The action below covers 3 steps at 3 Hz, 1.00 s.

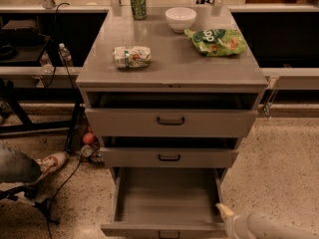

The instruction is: Open bottom drawer

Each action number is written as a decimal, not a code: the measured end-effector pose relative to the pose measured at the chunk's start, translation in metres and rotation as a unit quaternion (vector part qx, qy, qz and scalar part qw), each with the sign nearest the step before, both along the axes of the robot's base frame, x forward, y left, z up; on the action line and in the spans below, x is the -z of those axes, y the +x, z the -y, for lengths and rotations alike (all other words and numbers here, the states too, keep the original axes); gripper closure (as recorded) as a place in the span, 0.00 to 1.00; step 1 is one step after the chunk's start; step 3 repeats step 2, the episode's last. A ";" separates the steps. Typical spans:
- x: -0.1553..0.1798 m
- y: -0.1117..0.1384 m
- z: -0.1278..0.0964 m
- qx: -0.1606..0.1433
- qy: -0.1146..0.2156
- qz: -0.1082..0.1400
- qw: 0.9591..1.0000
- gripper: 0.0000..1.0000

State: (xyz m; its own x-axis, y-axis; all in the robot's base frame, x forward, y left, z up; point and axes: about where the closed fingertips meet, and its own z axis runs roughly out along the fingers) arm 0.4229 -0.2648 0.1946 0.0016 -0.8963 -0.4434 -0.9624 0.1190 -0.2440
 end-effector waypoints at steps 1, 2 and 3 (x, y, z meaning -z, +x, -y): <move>-0.035 0.020 0.019 0.010 0.020 0.036 0.999 0.00; -0.066 0.044 0.044 0.028 0.036 0.054 0.997 0.00; -0.066 0.044 0.044 0.028 0.036 0.054 0.997 0.00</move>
Offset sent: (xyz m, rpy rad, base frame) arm 0.0813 -0.0865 0.1116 0.1116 -0.1615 -0.1109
